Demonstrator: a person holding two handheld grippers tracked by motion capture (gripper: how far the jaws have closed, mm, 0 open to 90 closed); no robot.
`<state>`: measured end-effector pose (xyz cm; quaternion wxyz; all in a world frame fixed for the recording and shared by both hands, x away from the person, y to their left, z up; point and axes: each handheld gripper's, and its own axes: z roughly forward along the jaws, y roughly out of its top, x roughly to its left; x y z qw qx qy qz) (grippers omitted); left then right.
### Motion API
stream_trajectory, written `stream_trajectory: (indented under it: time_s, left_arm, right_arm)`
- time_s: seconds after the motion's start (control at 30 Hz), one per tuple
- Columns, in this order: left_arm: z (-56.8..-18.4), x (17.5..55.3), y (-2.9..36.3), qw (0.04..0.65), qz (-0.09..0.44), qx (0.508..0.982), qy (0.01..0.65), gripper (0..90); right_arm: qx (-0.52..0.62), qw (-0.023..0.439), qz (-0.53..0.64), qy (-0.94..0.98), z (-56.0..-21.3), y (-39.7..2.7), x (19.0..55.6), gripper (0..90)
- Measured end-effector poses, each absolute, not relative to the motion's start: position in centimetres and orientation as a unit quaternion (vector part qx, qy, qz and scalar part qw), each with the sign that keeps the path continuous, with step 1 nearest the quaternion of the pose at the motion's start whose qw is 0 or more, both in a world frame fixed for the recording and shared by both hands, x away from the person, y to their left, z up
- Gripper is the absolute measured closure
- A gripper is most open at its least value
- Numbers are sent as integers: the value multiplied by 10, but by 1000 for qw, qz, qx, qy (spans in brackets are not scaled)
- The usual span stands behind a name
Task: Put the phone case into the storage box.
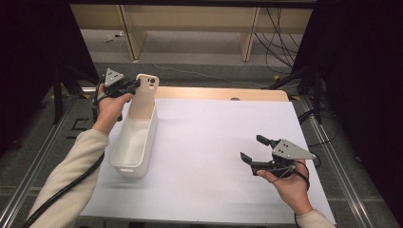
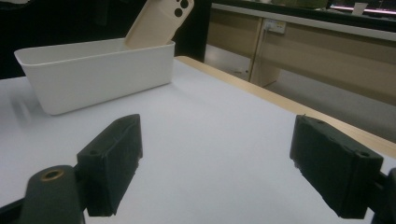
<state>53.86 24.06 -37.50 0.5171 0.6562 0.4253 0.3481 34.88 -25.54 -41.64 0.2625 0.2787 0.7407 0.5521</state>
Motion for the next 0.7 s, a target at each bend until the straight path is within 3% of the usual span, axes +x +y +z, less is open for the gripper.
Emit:
stream_trajectory:
  time_s: [0.7]
  left_arm:
    - [-379,540,240,507,343,662,432,815]
  right_arm:
    - [280,260,552,741,-417,-255,349,183]
